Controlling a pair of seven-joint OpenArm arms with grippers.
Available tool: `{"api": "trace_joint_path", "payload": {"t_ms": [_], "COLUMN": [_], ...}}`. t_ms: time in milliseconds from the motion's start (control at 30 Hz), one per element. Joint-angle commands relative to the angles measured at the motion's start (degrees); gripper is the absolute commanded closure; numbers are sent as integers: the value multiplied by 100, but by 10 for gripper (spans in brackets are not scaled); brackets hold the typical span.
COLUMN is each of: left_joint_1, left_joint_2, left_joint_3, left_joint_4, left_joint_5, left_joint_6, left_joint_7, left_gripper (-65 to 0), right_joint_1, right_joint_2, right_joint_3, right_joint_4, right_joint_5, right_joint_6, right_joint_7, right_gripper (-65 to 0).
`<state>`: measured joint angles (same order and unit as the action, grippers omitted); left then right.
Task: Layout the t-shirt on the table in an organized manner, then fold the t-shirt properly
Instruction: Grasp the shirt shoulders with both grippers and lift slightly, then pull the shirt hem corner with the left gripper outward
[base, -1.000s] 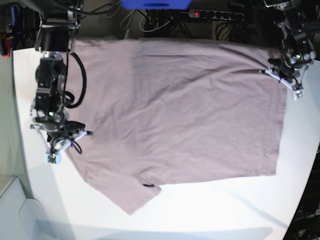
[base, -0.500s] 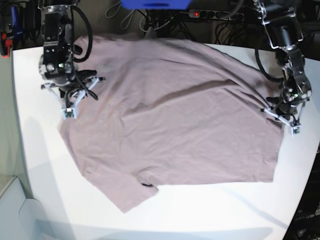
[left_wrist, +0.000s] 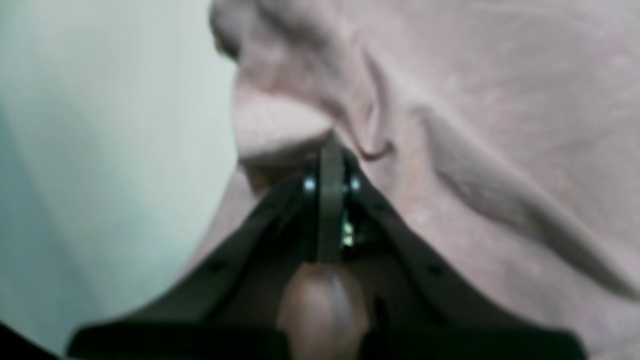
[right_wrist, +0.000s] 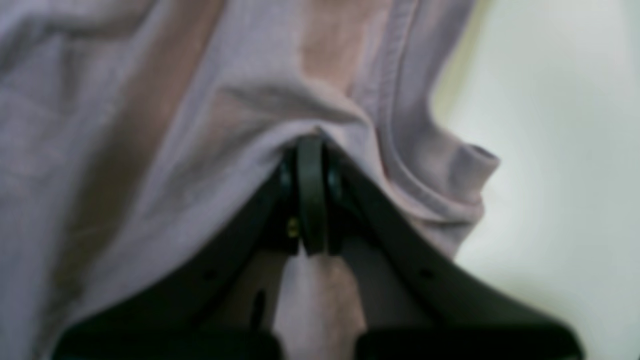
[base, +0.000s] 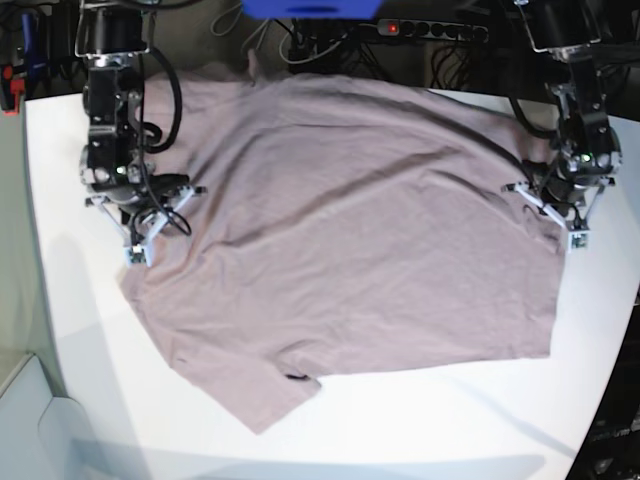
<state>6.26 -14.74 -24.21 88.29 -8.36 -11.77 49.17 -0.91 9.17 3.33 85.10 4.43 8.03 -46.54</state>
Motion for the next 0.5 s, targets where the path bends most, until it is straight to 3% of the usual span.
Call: {"api": "trace_joint_path", "payload": {"t_ms": [0,267,467], "left_joint_1": [55,451,-314], "left_joint_2": [-77,-33,-33], "left_joint_3": [-28,-740,-740], "left_joint_4": [265,934,635], "left_joint_5": [-21,-30,-30], "left_joint_6": [12,3,3], "left_joint_7": [-86,-86,-86], "left_gripper": [-2,-2,-2], "right_joint_1": [139,1141,1150], "right_joint_2": [81,336,415], "right_joint_3": [14,14,278], "right_joint_4": [-215,-699,567], "right_joint_5": [-78,-78,-69], "right_joint_6": [45,45,45], "right_joint_7": [-264,-255,-590], "right_gripper": [0,0,0]}}
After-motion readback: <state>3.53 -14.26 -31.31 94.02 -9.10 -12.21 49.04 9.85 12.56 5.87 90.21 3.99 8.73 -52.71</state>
